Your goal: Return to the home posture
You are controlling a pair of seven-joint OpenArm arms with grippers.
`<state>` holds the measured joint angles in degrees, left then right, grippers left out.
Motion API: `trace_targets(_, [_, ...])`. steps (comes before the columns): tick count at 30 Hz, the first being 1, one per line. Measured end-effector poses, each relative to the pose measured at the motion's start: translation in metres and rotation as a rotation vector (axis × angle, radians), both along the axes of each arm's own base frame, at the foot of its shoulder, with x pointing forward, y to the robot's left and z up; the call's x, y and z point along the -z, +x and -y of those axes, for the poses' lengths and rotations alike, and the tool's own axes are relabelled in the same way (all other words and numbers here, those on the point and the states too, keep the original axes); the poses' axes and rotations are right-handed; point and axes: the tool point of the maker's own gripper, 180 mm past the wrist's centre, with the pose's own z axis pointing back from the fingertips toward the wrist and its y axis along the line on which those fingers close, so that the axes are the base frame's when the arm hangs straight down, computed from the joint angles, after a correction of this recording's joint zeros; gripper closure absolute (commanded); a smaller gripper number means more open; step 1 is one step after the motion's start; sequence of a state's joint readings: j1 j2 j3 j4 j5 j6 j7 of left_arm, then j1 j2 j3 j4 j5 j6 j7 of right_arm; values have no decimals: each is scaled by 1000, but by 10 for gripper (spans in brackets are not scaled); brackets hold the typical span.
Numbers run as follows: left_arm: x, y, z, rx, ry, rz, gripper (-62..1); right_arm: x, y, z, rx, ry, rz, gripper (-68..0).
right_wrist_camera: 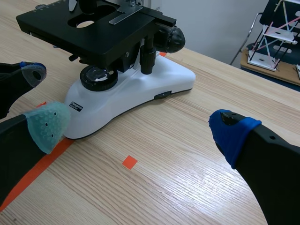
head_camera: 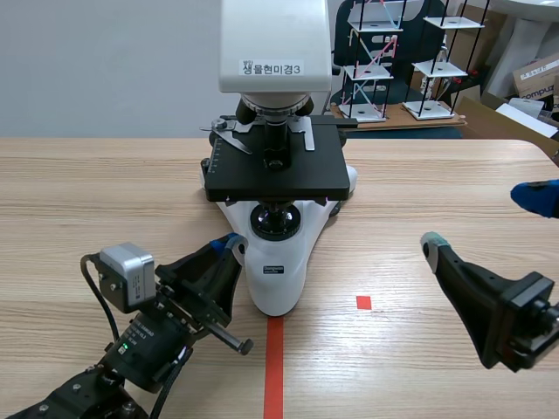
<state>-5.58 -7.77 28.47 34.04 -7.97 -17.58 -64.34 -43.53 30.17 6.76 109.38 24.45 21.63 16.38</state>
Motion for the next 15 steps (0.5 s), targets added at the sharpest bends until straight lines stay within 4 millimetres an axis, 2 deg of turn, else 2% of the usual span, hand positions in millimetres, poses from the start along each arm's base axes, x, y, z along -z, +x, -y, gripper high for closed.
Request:
trace_targets(10, [1,-3,-1,-4,-4,-1,-41,0,0,0,0,0,0,-679])
trace_targets(15, [6,-16,5,56,74,-15,-43,0,0,0,0,0,-1,-679])
